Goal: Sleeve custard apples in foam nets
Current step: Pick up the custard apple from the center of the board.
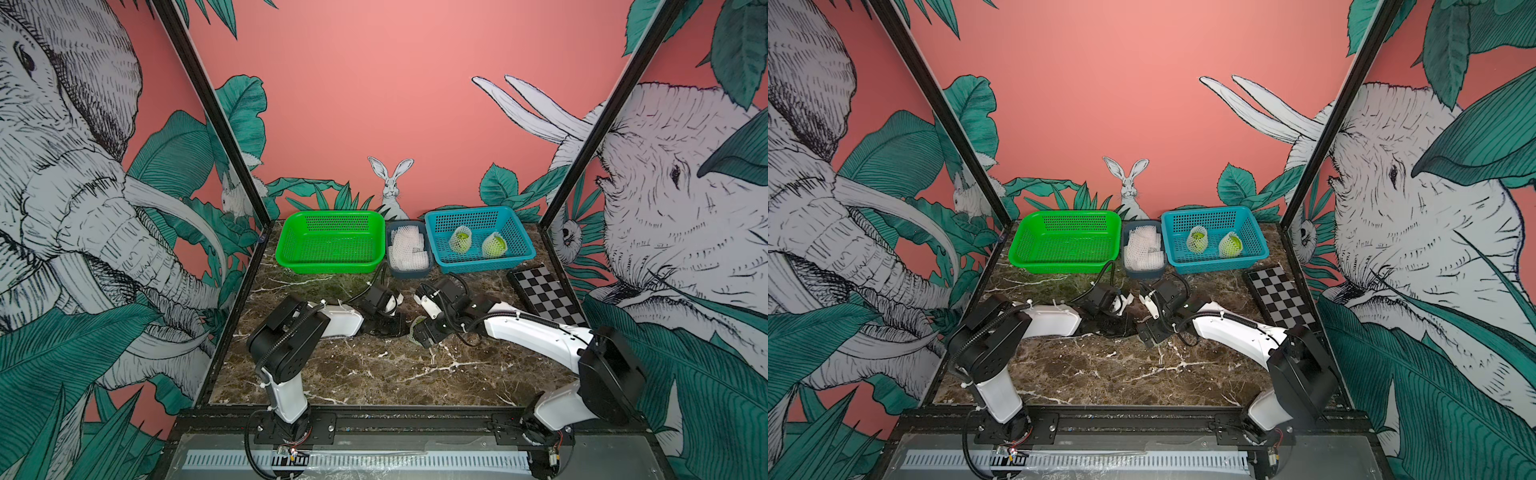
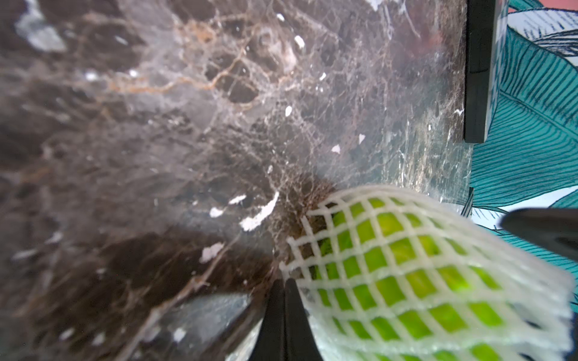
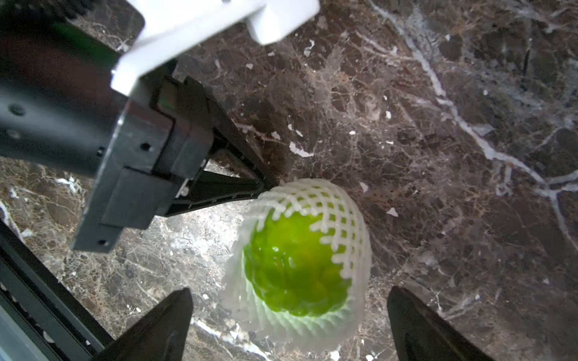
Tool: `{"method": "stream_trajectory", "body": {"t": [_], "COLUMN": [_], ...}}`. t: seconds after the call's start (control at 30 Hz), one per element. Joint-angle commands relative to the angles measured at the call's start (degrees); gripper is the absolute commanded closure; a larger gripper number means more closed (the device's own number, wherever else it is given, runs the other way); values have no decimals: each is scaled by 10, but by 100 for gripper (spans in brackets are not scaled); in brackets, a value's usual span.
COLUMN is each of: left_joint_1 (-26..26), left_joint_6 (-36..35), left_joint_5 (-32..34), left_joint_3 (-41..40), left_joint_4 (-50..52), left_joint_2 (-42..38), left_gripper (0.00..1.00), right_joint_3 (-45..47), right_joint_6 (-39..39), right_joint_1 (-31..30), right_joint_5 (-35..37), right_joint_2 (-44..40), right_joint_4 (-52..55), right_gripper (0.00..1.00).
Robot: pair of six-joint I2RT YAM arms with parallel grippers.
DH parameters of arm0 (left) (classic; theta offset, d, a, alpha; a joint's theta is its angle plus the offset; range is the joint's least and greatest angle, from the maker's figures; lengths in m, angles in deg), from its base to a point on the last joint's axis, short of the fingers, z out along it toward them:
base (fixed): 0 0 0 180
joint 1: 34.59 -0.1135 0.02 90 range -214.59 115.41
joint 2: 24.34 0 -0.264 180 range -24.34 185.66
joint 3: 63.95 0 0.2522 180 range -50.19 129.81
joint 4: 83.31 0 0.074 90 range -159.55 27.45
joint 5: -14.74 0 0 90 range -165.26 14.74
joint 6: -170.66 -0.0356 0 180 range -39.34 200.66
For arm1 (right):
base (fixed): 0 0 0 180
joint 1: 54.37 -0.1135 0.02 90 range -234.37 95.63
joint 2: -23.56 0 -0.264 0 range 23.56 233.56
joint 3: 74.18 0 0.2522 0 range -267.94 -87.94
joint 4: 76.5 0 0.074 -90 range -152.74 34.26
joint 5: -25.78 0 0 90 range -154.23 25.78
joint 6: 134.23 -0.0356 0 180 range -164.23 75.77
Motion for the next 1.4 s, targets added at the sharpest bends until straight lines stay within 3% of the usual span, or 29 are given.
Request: {"method": "stream_trajectory", "body": {"t": [0.0, 0.43, 0.87, 1.0, 1.37], "left_joint_1": [3, 3, 3, -11, -85], "left_joint_6": [1, 7, 15, 24, 41], "left_joint_5": [10, 7, 11, 15, 31], "left_joint_3": [-6, -13, -14, -21, -41], "left_joint_4": [-3, -14, -9, -6, 29], "left_joint_2": [-3, -1, -18, -45, -190], "left_gripper": [100, 100, 100, 82, 69], "right_joint_3": [-16, -27, -14, 14, 68], "right_joint_6": [-6, -18, -17, -35, -102], "right_joint_1": [-5, -5, 0, 21, 103], "right_joint_5": [25, 38, 6, -37, -174], "right_joint_2": [21, 101, 90, 61, -54], "right_joint_4": [-6, -35, -46, -78, -164], "right_gripper": [1, 9, 15, 15, 16]}}
